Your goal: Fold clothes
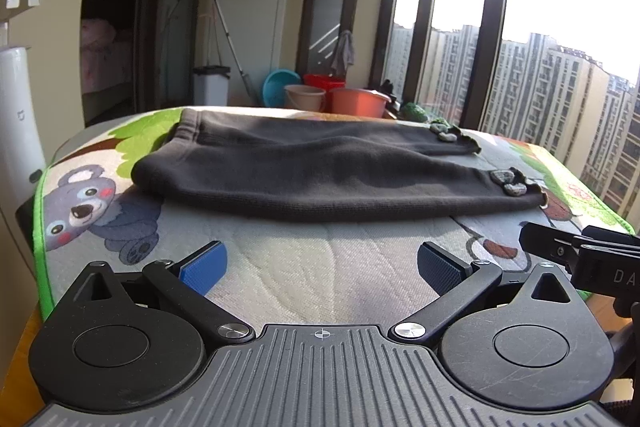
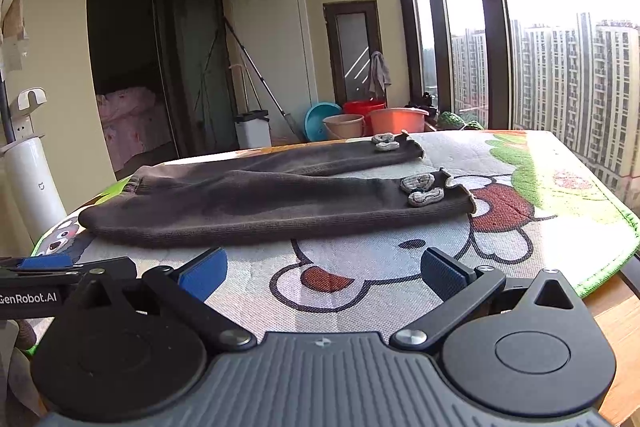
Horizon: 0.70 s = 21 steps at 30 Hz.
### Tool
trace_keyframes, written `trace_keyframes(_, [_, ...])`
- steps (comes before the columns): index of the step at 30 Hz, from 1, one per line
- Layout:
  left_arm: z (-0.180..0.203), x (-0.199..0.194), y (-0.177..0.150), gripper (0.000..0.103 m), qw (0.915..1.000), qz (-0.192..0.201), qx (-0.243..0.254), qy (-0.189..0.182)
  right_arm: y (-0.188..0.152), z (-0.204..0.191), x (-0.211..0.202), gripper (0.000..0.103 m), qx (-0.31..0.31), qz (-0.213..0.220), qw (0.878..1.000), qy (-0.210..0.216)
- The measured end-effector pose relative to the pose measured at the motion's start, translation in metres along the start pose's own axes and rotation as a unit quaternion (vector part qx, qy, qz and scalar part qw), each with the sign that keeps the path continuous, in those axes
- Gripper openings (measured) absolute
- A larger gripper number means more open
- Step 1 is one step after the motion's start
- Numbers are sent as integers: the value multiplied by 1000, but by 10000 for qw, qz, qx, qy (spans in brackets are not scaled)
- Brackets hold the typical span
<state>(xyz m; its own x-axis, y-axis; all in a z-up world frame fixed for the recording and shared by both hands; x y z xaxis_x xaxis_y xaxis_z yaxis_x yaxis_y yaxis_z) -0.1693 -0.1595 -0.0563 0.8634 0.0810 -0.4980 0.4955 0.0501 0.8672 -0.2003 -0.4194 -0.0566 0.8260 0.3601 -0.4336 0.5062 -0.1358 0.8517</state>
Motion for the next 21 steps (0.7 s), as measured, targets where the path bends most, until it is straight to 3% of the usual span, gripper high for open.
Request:
trace_keyframes(10, [0, 13, 7, 103, 9989, -453, 128, 22, 6, 9, 5, 103, 163, -227, 9991, 305])
trace_keyframes(15, [4, 24, 42, 103, 9983, -457, 268, -260, 28, 21, 21, 103, 161, -371, 9974, 597])
trace_keyframes(21, [2, 72, 83, 103, 9918, -973, -486, -666, 50, 53, 66, 103, 1155, -637, 9869, 930])
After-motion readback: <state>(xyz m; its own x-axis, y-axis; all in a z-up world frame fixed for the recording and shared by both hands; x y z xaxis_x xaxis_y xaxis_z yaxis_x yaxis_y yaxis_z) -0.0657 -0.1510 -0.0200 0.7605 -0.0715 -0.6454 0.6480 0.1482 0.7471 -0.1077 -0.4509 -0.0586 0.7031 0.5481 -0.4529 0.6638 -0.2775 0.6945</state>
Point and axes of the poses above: each gripper's, at about its wrist camera, not at the fingertips, and x roughly the way its jaws point, z to its right, y to its top, the point moved 7 cm from there along x, roughly the way its jaws point, and after that the axes turned 13 degrees about y, right-handed, at the moved point
